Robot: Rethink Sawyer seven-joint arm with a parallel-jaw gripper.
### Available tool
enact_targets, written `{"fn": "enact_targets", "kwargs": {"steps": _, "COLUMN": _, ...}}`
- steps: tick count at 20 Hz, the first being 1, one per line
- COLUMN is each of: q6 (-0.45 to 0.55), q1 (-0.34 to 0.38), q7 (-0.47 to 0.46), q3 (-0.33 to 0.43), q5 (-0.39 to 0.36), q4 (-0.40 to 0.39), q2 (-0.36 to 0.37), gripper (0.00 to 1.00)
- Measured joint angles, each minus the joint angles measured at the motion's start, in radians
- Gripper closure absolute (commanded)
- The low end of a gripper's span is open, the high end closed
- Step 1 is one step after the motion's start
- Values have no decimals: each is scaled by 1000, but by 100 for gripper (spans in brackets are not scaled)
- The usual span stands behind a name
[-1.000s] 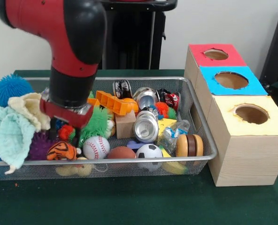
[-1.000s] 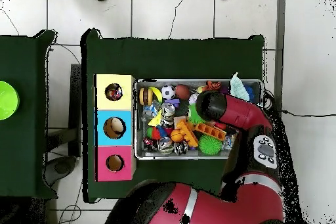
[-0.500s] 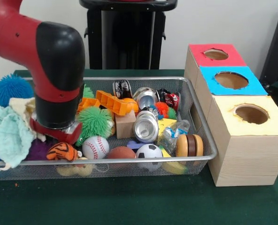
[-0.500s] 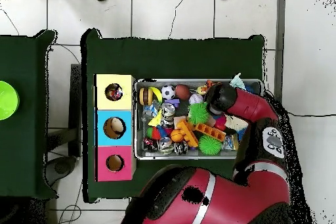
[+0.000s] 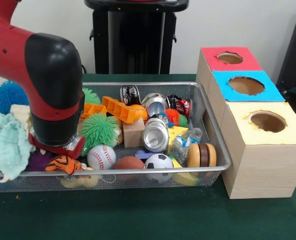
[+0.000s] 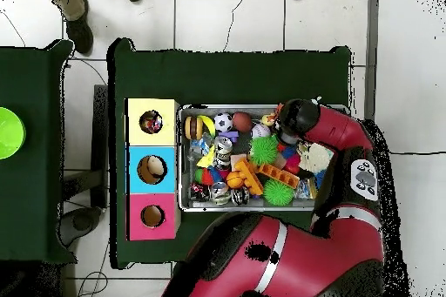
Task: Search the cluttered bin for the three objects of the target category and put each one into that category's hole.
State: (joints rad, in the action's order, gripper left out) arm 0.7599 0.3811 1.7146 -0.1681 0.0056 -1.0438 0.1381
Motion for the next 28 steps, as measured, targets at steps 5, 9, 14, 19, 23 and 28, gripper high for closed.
{"fn": "enact_targets", "kwargs": {"steps": 5, "q6": 46, "q1": -3, "q7": 0, "q3": 0, "q5": 0, "q4": 9, "q2": 1, "gripper": 100}}
{"fn": "enact_targets", "kwargs": {"steps": 9, "q6": 147, "q1": -21, "q7": 0, "q3": 0, "q5": 3, "q4": -13, "q2": 49, "gripper": 100}}
{"fn": "enact_targets", "kwargs": {"steps": 14, "q6": 311, "q1": -43, "q7": 0, "q3": 0, "q5": 23, "q4": -37, "q2": 108, "gripper": 100}}
{"fn": "enact_targets", "kwargs": {"steps": 19, "q6": 494, "q1": -68, "q7": 0, "q3": 0, "q5": 70, "q4": -44, "q2": 166, "gripper": 100}}
{"fn": "enact_targets", "kwargs": {"steps": 23, "q6": 540, "q1": -80, "q7": 0, "q3": 0, "q5": 94, "q4": -44, "q2": 185, "gripper": 100}}
{"fn": "enact_targets", "kwargs": {"steps": 28, "q6": 542, "q1": -95, "q7": 0, "q3": 0, "q5": 121, "q4": -44, "q2": 188, "gripper": 100}}
